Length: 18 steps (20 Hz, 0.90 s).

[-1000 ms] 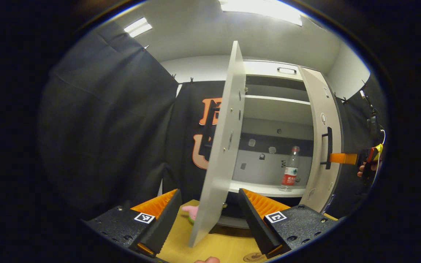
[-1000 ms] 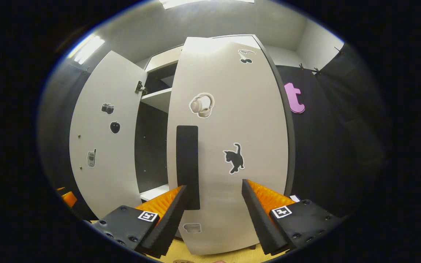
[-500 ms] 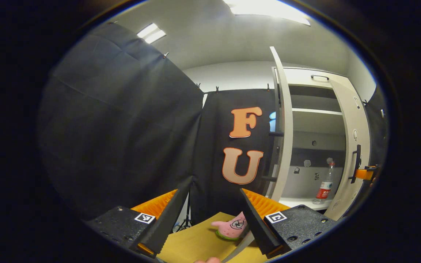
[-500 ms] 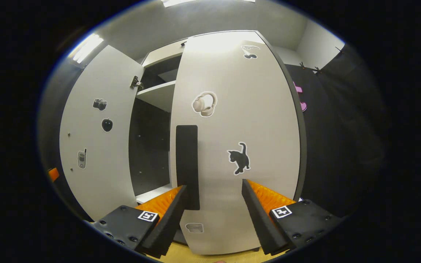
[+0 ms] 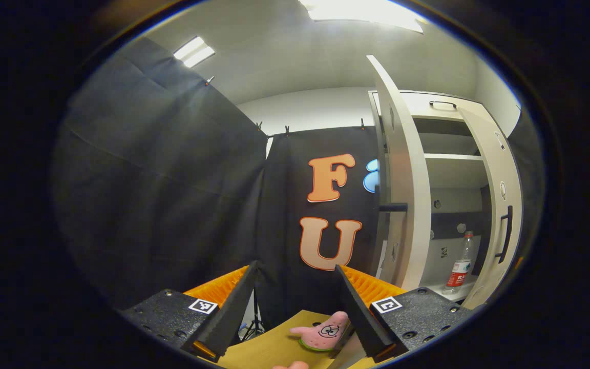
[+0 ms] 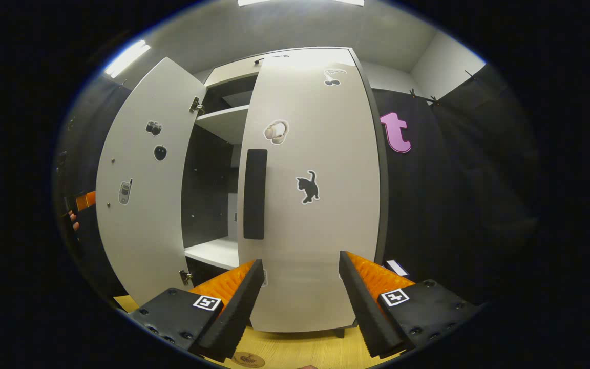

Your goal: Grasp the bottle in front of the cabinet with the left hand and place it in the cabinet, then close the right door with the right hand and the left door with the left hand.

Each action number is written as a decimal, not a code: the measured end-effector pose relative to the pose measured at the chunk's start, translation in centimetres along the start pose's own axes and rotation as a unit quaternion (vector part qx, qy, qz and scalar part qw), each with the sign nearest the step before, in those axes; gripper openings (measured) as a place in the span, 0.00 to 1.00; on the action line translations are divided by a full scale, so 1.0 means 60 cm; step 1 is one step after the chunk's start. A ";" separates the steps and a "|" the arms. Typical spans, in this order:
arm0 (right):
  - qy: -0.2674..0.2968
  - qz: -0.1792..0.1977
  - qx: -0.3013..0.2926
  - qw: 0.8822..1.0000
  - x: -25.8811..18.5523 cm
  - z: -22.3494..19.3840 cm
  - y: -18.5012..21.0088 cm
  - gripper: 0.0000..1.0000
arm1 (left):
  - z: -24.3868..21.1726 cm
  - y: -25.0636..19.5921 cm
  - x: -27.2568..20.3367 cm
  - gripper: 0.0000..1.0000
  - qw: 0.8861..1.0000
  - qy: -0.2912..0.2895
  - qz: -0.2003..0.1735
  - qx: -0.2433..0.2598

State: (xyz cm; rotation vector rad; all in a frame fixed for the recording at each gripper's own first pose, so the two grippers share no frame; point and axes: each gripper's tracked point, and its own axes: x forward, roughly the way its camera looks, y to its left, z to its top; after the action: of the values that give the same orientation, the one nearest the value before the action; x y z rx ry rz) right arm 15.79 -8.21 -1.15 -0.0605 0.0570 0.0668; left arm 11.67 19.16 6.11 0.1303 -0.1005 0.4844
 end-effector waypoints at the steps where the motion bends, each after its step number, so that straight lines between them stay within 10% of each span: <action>1: -0.001 -0.003 0.003 1.000 -0.010 -0.003 -0.006 0.97 | 0.003 0.000 -0.004 0.93 1.000 -0.004 0.004 0.006; 18: 0.010 -0.078 0.024 0.997 -0.116 -0.008 -0.167 0.97 | 0.003 -0.180 -0.069 0.92 0.993 0.015 -0.107 -0.039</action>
State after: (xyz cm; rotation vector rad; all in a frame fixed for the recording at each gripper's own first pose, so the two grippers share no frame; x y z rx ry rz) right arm 9.49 -18.65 -0.62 -0.0167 0.0738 -0.0919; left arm 13.08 7.78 4.69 0.0563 -0.0741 0.2677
